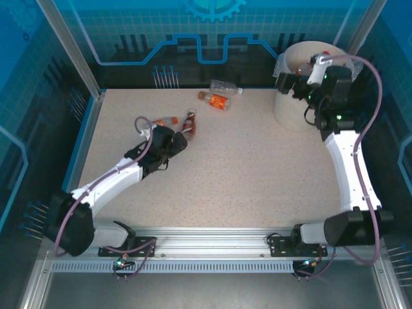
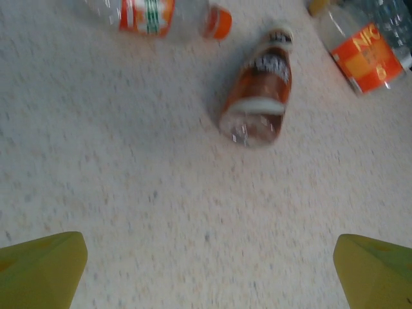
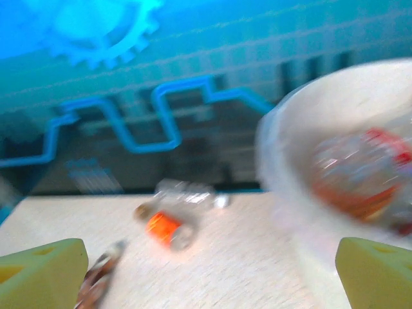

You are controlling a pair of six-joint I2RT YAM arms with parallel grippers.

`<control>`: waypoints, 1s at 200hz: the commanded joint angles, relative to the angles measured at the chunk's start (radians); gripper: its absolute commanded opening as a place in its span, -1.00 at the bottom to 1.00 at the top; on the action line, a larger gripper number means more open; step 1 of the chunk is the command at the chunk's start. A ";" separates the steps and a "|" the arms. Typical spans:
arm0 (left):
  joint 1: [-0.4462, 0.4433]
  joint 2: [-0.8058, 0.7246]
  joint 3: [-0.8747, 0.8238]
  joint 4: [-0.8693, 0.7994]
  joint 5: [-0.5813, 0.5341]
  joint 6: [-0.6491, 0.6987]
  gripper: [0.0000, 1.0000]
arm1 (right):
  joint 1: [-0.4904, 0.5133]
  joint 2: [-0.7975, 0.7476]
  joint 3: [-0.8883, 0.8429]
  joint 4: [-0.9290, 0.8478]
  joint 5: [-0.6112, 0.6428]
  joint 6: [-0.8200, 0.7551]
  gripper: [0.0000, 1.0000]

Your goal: Put the plastic bottles in the bin

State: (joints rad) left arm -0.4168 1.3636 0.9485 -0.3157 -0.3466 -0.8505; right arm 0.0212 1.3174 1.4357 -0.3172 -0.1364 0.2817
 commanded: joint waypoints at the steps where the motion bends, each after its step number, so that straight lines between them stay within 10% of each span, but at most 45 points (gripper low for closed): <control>1: 0.097 0.108 0.164 -0.134 0.037 0.143 0.98 | 0.094 -0.047 -0.136 0.047 -0.196 0.040 1.00; 63: 0.226 0.485 0.591 -0.277 0.041 0.835 0.98 | 0.269 -0.188 -0.327 0.022 -0.171 0.033 1.00; 200: 0.383 0.912 1.011 -0.506 0.247 1.308 0.97 | 0.268 -0.338 -0.348 -0.141 0.026 -0.056 1.00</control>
State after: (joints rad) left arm -0.0547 2.2208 1.8942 -0.6922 -0.1539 0.3763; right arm 0.2871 1.0088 1.0920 -0.4335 -0.1379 0.2371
